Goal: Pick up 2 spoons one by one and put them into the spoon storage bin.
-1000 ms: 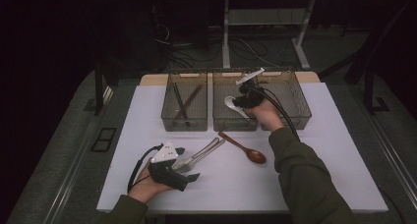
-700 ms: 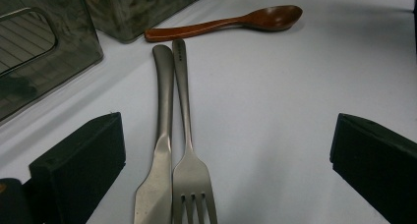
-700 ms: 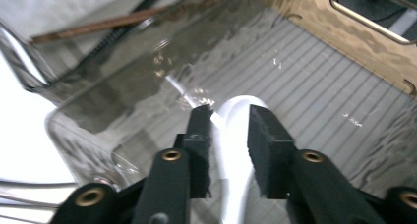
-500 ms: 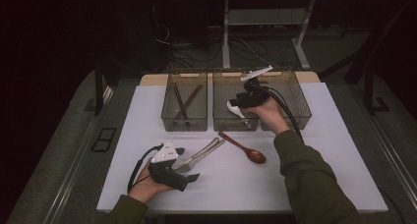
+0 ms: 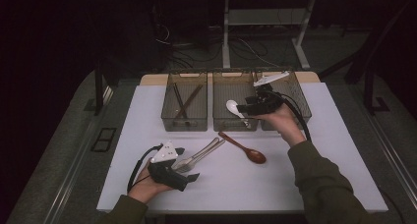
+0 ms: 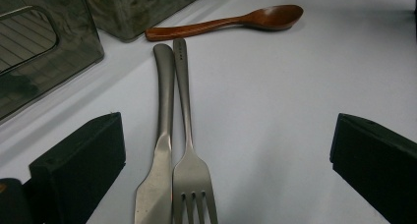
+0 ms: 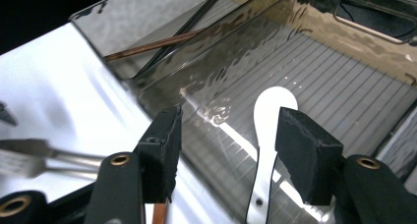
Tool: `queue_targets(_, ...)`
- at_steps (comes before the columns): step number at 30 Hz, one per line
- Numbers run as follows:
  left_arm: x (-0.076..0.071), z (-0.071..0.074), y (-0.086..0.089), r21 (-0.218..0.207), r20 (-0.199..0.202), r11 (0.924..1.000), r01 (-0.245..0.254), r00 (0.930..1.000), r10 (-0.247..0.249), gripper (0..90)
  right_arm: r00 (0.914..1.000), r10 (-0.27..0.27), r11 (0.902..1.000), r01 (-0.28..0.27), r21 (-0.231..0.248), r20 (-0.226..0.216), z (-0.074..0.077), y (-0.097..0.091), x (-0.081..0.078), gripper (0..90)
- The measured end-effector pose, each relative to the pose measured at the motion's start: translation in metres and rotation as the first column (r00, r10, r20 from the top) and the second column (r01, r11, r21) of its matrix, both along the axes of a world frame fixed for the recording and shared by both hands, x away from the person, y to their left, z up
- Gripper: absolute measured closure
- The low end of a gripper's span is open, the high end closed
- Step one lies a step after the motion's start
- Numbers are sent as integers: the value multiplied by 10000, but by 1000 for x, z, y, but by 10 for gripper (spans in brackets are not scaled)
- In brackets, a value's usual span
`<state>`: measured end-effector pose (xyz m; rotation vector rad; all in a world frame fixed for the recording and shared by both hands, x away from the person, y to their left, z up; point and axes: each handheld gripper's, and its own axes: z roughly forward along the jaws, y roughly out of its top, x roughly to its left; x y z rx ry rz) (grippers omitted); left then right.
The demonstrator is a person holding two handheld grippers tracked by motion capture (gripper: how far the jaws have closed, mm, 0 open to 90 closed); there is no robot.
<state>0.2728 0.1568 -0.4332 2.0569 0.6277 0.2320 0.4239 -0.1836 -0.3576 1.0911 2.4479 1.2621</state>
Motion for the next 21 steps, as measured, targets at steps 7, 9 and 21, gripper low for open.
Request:
queue_targets(7,0,0,0,23,12,10000,-6,10000,6,0,9999,152,9996,-152,254,-28,-2,-17,-23,422)
queue_targets(9,0,0,0,29,7,10000,-7,10000,7,0,9997,212,9994,-209,282,-88,-5,-21,-30,421)
queue_targets(21,0,0,0,5,-6,10000,8,10000,-8,0,9975,445,9990,-444,30,-542,-28,-41,-65,421)
